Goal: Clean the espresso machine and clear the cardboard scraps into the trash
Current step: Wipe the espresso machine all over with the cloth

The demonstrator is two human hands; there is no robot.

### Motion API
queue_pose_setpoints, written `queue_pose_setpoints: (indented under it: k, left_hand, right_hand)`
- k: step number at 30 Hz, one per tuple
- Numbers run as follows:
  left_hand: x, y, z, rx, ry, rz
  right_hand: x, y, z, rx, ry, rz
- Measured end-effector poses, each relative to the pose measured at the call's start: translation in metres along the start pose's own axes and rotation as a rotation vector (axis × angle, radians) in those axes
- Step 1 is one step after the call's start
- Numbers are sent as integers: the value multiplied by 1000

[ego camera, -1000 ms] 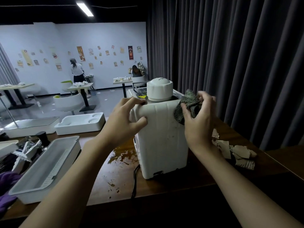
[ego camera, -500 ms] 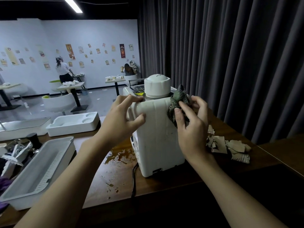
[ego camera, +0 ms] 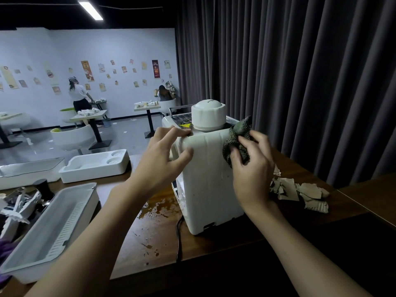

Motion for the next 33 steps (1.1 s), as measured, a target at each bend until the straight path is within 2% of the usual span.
queue_pose_setpoints:
  k: [9, 16, 23, 27, 33]
  left_hand:
    - [3, 3, -1, 9, 82, -20]
    - [2, 6, 0, 12, 118, -36]
    - [0, 4, 2, -21, 133, -46]
    - [-2, 5, 2, -26, 164, -53]
    - [0, 6, 1, 33, 288, -54]
  right_hand:
    - [-55, 25, 18, -36, 9, -125]
    - [-60, 21, 18, -48, 52, -219]
    - [-18, -14, -1, -2, 68, -98]
    - [-27, -3, 6, -4, 77, -47]
    - [-69, 36, 27, -94, 51, -173]
Point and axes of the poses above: each hand's wrist, its own y-axis away from the middle knuckle, its own z-axis out of the palm, x = y × z, the point moved 5 cm from there along -y, towards the middle knuckle, and after that the axes turned 12 degrees about z, right-handed, at the moved point
